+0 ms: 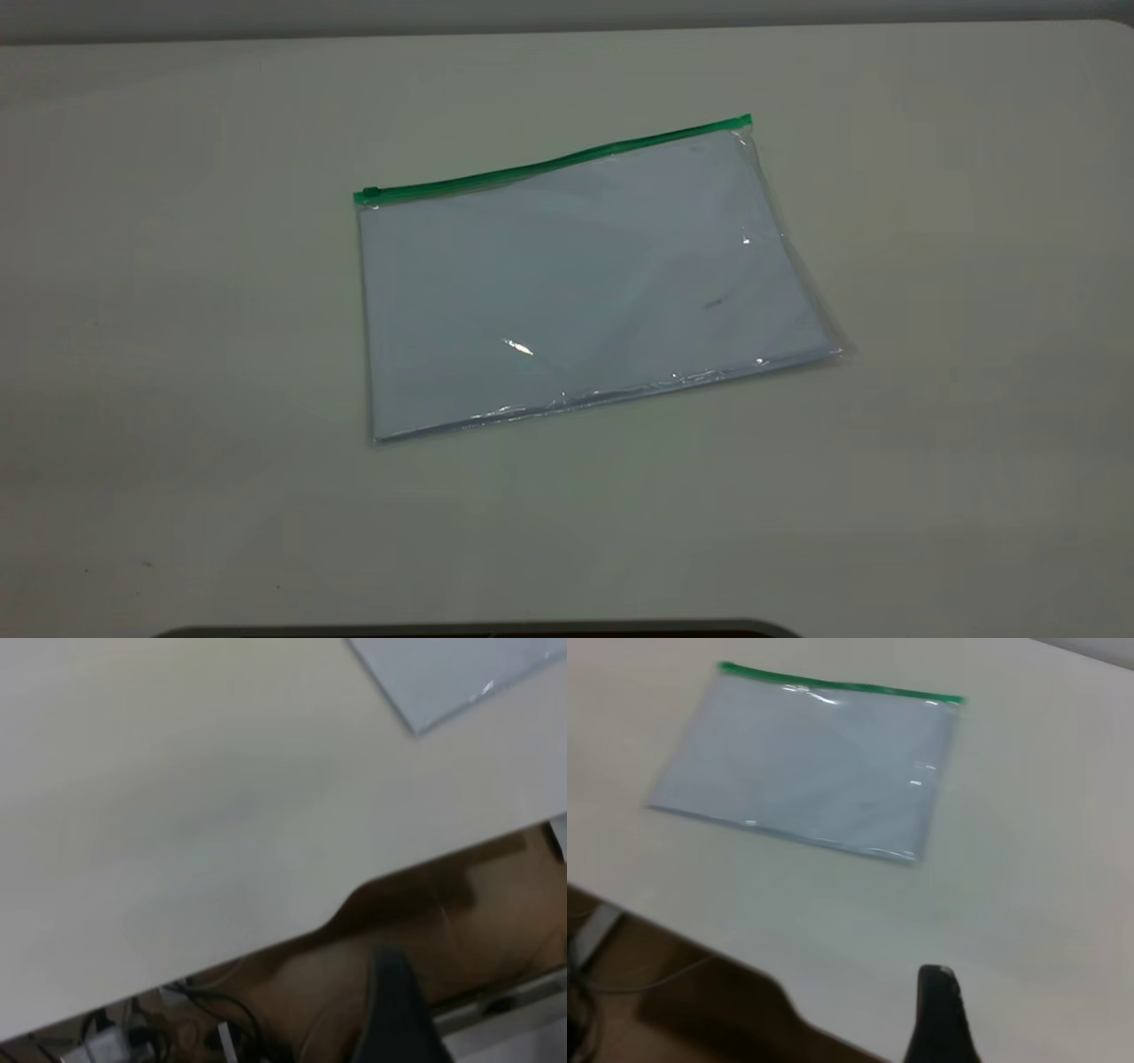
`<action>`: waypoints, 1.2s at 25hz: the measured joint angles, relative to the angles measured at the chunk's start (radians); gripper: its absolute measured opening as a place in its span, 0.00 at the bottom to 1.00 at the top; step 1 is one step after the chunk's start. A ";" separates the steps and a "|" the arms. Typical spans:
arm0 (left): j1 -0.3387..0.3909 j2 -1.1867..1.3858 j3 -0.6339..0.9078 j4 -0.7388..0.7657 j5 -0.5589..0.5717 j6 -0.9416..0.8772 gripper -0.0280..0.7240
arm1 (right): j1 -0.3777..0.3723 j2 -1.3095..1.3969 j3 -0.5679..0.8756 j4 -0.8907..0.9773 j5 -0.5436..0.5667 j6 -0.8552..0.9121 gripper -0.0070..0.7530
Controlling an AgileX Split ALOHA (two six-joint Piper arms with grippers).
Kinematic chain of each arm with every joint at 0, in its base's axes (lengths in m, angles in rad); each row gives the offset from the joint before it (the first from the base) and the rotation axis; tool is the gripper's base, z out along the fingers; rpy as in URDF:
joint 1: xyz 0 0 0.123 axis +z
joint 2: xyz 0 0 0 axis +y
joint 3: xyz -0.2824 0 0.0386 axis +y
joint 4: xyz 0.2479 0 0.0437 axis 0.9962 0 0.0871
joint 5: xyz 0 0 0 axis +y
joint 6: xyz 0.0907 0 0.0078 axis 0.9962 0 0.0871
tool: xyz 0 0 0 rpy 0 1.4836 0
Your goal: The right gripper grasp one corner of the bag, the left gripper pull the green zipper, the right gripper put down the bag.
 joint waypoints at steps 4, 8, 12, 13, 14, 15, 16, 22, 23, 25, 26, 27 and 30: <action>0.000 0.000 0.026 0.000 -0.019 0.000 0.76 | 0.007 -0.057 0.052 -0.077 -0.023 0.023 0.77; 0.000 0.000 0.030 -0.001 -0.025 0.000 0.76 | 0.020 -0.103 0.115 -0.099 -0.077 0.026 0.77; 0.000 0.000 0.031 -0.001 -0.025 0.000 0.76 | 0.020 -0.153 0.161 -0.109 -0.090 0.028 0.77; 0.000 0.000 0.031 -0.001 -0.025 0.000 0.76 | 0.020 -0.161 0.168 -0.109 -0.090 0.031 0.77; 0.000 0.000 0.031 -0.001 -0.025 0.000 0.76 | 0.020 -0.163 0.174 -0.109 -0.093 0.033 0.77; 0.000 0.000 0.031 -0.001 -0.025 0.000 0.76 | 0.020 -0.163 0.179 -0.110 -0.094 0.036 0.77; 0.000 0.000 0.031 -0.001 -0.025 0.000 0.76 | 0.020 -0.163 0.182 -0.111 -0.093 0.037 0.77; 0.000 0.000 0.031 -0.001 -0.025 0.000 0.76 | 0.020 -0.163 0.183 -0.111 -0.093 0.043 0.77; 0.000 0.000 0.031 -0.001 -0.025 0.000 0.76 | 0.020 -0.163 0.183 -0.111 -0.093 0.043 0.77; 0.000 0.000 0.031 -0.001 -0.025 0.000 0.76 | 0.020 -0.163 0.183 -0.111 -0.093 0.043 0.77; 0.000 0.000 0.031 -0.001 -0.025 0.000 0.75 | 0.020 -0.163 0.183 -0.111 -0.093 0.043 0.77; 0.000 0.000 0.031 -0.001 -0.025 0.000 0.75 | 0.020 -0.163 0.183 -0.111 -0.093 0.043 0.77; 0.000 -0.029 0.031 -0.001 -0.025 0.000 0.75 | 0.020 -0.163 0.183 -0.111 -0.093 0.043 0.77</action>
